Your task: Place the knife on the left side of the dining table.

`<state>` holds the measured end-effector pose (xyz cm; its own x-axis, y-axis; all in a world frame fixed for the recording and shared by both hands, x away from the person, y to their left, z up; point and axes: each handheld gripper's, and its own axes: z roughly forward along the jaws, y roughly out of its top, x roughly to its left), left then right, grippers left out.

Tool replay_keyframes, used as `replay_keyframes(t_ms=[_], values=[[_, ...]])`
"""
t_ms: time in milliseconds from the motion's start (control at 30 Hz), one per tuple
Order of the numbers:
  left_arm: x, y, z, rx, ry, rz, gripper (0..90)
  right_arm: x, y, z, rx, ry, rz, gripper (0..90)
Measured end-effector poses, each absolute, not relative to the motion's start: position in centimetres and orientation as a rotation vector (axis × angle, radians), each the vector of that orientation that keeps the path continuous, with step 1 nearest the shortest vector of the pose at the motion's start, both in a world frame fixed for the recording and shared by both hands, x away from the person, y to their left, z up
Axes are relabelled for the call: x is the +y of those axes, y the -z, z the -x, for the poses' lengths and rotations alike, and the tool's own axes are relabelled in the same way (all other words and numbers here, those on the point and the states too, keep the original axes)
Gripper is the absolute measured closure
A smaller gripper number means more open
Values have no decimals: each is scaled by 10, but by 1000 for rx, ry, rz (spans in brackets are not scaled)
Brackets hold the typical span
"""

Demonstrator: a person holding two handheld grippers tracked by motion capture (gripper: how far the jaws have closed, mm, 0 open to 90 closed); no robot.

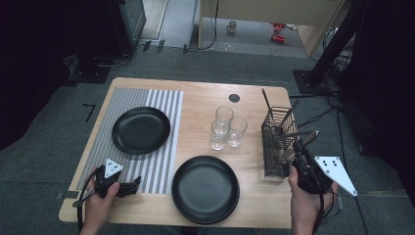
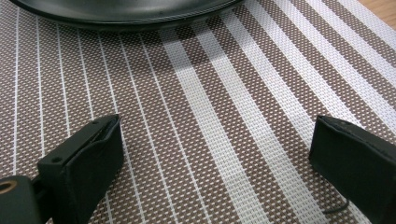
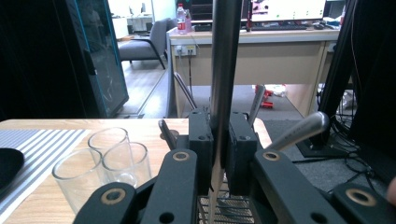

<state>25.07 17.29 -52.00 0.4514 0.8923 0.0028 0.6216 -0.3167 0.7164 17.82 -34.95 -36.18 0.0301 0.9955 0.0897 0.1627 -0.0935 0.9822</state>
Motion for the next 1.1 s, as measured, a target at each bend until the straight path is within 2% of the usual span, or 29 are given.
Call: replay_keyframes(t_ms=[1100], values=[[173, 520, -251, 1261, -534, -2053, 33, -322, 322, -176, 1305, -1232, -1302, 838]])
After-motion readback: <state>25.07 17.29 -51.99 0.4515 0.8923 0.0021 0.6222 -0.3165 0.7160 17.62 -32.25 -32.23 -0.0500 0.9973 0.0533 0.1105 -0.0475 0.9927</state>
